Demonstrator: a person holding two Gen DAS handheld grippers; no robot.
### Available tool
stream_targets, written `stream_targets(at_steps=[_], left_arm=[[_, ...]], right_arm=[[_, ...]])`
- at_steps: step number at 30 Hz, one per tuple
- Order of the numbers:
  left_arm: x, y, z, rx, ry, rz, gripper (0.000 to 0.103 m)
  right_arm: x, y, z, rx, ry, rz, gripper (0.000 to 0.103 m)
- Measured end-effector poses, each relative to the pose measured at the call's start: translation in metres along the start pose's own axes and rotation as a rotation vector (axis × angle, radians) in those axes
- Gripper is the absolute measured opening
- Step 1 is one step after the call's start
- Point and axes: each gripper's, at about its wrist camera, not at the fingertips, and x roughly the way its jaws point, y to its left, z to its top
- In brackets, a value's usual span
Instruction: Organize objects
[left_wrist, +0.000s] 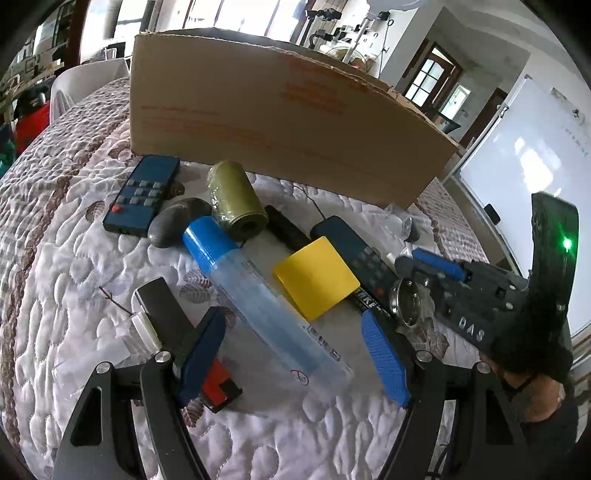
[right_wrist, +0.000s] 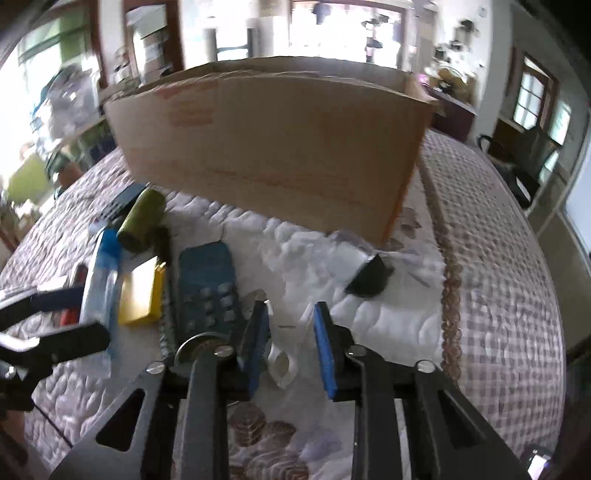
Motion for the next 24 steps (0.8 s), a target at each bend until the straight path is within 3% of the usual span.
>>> stream_targets(at_steps=[1,7,11,15,19,21,24], left_arm=[[0.0,-0.001,0.0,0.001,0.003,-0.002,0.076],[-0.001,-0.008,-0.002,0.019,0.009,-0.023,0.076],[0.0,-0.007,-0.003,0.013,0.014,-0.018,0.076],[0.0,-0.001,0.001,-0.014,0.01,-0.018,0.076],[0.001,0.003,0.001,-0.022,0.003,-0.007,0.076],[0.002,0.003,0.001,-0.018,0.002,-0.002,0.076],[0.003,0.002,0.002,-0.015,0.003,-0.025,0.076]], right_arm=[[0.004,0.0,-0.005,-0.014,0.036,0.004,0.103],[0.001,-0.019,-0.012,0.021,-0.035,0.027,0.103],[-0.036,-0.031,0.033,0.096,-0.196,0.112,0.103],[-0.056,-0.024,0.094,0.056,-0.313,0.064,0.103],[-0.003,-0.029,0.15,0.094,-0.209,0.022,0.103],[0.029,-0.04,0.162,0.153,-0.13,0.003,0.103],[0.061,-0.041,0.165,0.161,-0.1,-0.053,0.103]])
